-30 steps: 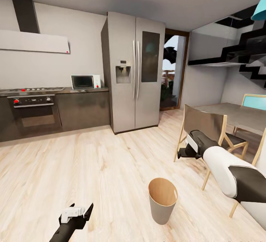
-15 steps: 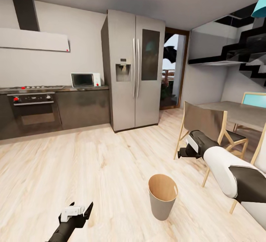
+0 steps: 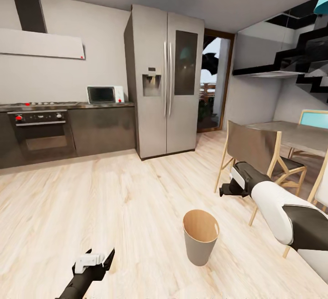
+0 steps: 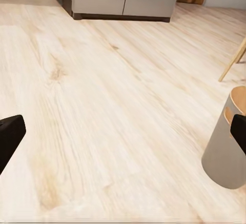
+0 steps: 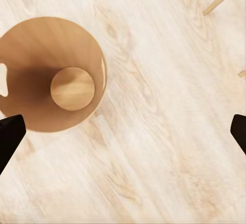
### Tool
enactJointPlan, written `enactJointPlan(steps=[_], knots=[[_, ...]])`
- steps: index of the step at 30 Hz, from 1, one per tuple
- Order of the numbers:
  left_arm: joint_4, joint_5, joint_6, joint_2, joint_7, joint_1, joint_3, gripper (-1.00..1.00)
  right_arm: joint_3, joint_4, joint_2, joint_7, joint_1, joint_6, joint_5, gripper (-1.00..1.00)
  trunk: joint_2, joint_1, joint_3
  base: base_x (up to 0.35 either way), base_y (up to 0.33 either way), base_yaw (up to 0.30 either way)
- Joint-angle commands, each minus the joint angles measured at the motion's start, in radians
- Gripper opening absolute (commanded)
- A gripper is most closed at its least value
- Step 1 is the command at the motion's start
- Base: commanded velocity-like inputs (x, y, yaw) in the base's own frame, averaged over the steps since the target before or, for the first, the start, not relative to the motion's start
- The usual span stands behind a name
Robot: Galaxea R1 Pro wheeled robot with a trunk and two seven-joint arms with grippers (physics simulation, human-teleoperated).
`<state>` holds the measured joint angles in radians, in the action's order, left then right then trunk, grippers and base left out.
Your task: Put the three can of soda from the living room inside the tash can in the kitchen.
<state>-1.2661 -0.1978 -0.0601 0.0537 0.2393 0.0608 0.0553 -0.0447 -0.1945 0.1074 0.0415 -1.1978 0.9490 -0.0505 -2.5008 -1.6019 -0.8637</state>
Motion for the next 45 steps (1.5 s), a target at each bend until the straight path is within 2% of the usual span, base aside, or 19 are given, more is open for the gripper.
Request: enactJointPlan(steps=[1,5,13,26,28,34,45], knots=[[0.0,0.0,0.0,0.0,0.0,0.0,0.0,1.0,0.0,0.003,0.0,0.0,0.0,0.0,0.0,1.0,0.0,0.0,-0.004,0.0,0.0,0.0],[0.0,0.0,0.0,0.0,0.0,0.0,0.0,1.0,0.0,0.007,-0.001,0.0,0.0,-0.001,0.0,1.0,-0.001,-0.002,-0.019,0.0,0.0,0.0],[0.0,-0.001,0.005,0.002,0.0,0.0,0.001,1.0,0.001,0.012,-0.001,0.0,0.0,-0.001,-0.001,1.0,-0.001,-0.002,-0.019,0.038,0.0,0.0],[-0.003,-0.002,0.03,0.003,0.002,-0.001,0.001,1.0,0.002,0.014,-0.001,0.001,0.014,-0.001,-0.002,1.0,-0.001,-0.002,-0.019,0.292,0.0,0.0],[-0.004,-0.001,0.024,0.002,0.001,-0.001,0.001,1.0,0.016,0.013,-0.002,0.001,0.017,-0.002,-0.002,1.0,-0.001,-0.002,-0.019,0.235,0.0,0.0],[-0.005,0.0,0.02,0.0,0.0,-0.001,0.001,1.0,0.025,0.014,-0.002,0.001,0.022,-0.027,-0.002,1.0,-0.001,-0.002,-0.019,0.086,0.0,0.0],[-0.006,0.0,0.027,-0.003,0.001,-0.001,0.002,1.0,0.029,0.022,-0.002,0.001,0.027,-0.045,-0.002,1.0,-0.004,-0.007,-0.062,0.015,0.0,0.0]])
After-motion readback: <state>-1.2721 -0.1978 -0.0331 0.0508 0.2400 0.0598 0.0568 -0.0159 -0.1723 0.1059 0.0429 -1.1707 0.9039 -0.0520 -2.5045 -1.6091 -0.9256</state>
